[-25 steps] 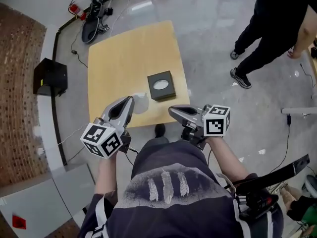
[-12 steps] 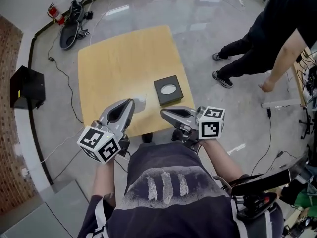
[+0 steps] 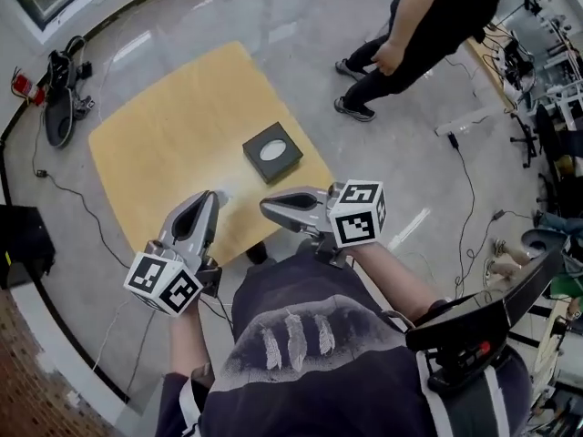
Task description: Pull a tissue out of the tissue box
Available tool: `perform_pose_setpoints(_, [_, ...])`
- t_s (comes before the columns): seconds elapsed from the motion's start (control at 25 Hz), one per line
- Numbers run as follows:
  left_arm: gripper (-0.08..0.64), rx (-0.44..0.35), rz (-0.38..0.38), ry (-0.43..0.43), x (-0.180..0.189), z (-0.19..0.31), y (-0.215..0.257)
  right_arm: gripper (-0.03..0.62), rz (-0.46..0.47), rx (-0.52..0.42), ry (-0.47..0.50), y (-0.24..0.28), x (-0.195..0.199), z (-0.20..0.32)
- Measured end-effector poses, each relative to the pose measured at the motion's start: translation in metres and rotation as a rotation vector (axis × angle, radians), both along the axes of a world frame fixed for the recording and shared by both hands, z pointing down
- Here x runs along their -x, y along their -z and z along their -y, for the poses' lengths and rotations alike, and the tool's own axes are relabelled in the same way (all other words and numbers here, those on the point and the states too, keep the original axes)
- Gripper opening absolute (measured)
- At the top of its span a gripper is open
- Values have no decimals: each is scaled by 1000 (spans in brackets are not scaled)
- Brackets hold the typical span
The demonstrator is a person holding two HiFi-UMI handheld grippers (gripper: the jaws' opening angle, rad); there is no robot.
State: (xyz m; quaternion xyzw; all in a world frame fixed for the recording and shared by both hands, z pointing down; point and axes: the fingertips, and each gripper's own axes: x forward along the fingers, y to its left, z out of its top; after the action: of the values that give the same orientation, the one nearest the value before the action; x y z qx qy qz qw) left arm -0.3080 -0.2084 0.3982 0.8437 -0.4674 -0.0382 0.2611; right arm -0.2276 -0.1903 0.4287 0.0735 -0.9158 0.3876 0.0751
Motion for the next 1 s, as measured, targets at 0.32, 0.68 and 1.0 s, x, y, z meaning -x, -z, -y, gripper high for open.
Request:
perform_pose_setpoints(0.32, [3,-26,24,-43,-29,-15,-2,-3,34,-13,-51,-9,-29,-16])
perform_pose_setpoints(0.68, [3,-28,90,-59,-92,-29,7,-3,103,-31,-60,-5,-94,-33])
perform_pose_setpoints(1.0, [3,-13,117,-64,-118,-48,2,-3,94,-80,-43,-15,-119,-57])
